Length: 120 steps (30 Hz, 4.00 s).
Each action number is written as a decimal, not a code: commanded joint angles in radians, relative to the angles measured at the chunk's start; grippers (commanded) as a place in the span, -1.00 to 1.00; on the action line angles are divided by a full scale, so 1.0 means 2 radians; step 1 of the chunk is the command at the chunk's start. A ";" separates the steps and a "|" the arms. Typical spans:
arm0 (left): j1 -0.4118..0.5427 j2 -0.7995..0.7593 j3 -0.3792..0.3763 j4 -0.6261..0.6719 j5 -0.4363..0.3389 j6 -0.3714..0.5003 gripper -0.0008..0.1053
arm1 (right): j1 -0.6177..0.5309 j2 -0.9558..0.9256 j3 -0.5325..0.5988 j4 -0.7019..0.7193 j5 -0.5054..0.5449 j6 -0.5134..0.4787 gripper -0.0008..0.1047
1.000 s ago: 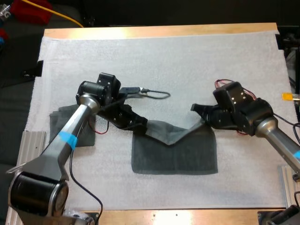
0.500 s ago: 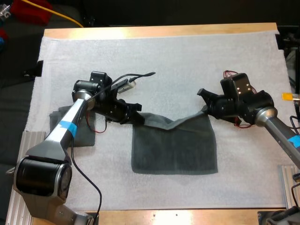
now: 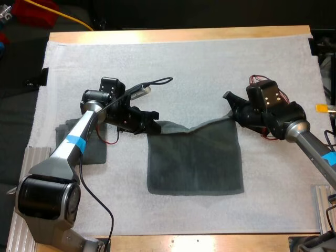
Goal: Pick towel from pile, fold and stack
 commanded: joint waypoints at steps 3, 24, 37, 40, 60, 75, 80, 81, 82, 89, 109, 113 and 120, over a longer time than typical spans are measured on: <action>0.000 -0.002 0.000 -0.010 -0.004 -0.002 -0.29 | -0.001 -0.002 0.000 -0.013 0.007 0.002 -0.98; 0.000 -0.014 0.000 -0.002 -0.006 0.036 0.31 | 0.000 -0.004 0.000 -0.020 0.003 -0.136 0.34; -0.004 -0.097 0.000 0.070 -0.084 0.089 0.31 | 0.003 -0.058 0.000 0.062 0.007 -0.190 0.34; -0.013 -0.117 0.000 0.090 -0.101 0.098 0.31 | 0.014 -0.071 0.000 0.089 0.007 -0.214 0.34; -0.060 -0.308 0.086 0.138 -0.181 0.090 0.31 | 0.093 -0.178 0.000 0.216 0.044 -0.215 0.34; -0.060 -0.458 0.126 0.173 -0.170 0.063 0.31 | 0.155 -0.263 0.000 0.299 0.075 -0.200 0.34; -0.060 -0.479 0.126 0.203 -0.170 0.070 0.31 | 0.177 -0.297 0.000 0.336 0.085 -0.192 0.34; -0.060 -0.482 0.126 0.206 -0.170 0.071 0.31 | 0.179 -0.301 0.000 0.341 0.087 -0.189 0.34; -0.060 -0.486 0.126 0.209 -0.170 0.071 0.31 | 0.182 -0.307 0.000 0.348 0.091 -0.188 0.34; -0.060 -0.510 0.126 0.225 -0.170 0.074 0.31 | 0.182 -0.343 0.011 0.383 0.127 -0.180 0.34; -0.060 -0.514 0.126 0.237 -0.162 0.086 0.31 | 0.182 -0.353 0.183 0.250 0.079 -0.135 0.34; -0.060 -0.514 0.126 0.239 -0.162 0.087 0.31 | 0.182 -0.353 0.217 0.210 0.059 -0.112 0.34; -0.060 -0.514 0.126 0.246 -0.162 0.091 0.31 | 0.182 -0.353 0.264 0.149 0.034 -0.076 0.34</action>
